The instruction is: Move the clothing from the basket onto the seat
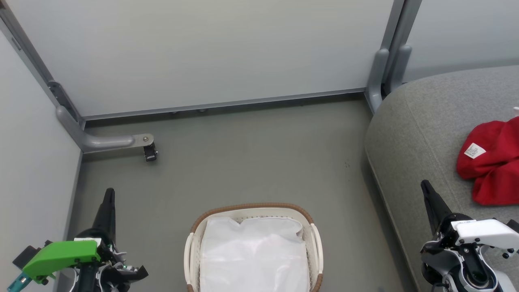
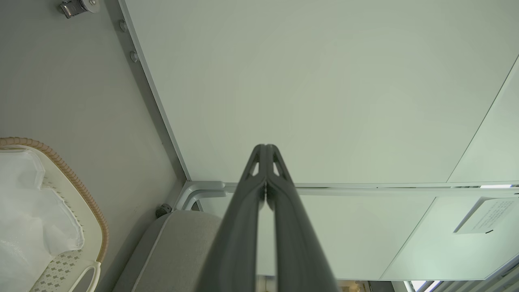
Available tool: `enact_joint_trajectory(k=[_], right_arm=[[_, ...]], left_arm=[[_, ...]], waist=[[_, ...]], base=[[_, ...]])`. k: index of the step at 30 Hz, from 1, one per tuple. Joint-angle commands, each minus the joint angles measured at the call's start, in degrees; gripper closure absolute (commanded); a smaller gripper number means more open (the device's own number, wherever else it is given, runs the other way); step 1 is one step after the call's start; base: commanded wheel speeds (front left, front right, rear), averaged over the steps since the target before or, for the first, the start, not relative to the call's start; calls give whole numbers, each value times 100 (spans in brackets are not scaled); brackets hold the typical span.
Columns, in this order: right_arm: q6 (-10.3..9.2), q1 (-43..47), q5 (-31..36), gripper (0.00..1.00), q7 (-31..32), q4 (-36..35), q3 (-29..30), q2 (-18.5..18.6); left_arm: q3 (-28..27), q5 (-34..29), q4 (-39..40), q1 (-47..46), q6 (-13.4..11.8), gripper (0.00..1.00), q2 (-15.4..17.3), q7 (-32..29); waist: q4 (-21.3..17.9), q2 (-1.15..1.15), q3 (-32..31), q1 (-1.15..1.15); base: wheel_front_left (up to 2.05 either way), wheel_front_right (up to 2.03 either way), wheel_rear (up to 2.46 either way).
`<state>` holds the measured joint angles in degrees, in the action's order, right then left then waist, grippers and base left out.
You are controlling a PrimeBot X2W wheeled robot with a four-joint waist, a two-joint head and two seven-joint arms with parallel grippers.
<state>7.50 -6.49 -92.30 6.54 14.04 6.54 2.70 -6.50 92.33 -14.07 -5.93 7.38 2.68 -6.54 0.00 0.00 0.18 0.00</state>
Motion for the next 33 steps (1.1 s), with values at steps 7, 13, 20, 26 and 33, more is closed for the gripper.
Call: enact_joint_trajectory(k=[7, 13, 20, 26, 33], right_arm=[[-2, 63, -21, 100, 19, -17, 9, 34], [-2, 63, -21, 100, 19, -17, 9, 34], [-2, 63, -21, 100, 19, -17, 9, 34], [-2, 63, -21, 100, 19, -17, 9, 34], [-2, 63, -22, 100, 18, -17, 9, 34]], left_arm=[[-12, 17, 8, -56, 21, 100, 38, -18], [-12, 17, 9, -55, 21, 100, 38, -18], [-11, 18, 8, -55, 21, 100, 38, -18], [-11, 18, 8, -55, 21, 100, 38, -18], [-11, 18, 8, -55, 21, 100, 38, -18]], waist=[[0, 0, 0, 0], [0, 0, 0, 0], [0, 0, 0, 0], [0, 0, 0, 0], [0, 0, 0, 0]], base=[[0, 0, 0], [0, 0, 0], [0, 0, 0], [0, 0, 0], [0, 0, 0]])
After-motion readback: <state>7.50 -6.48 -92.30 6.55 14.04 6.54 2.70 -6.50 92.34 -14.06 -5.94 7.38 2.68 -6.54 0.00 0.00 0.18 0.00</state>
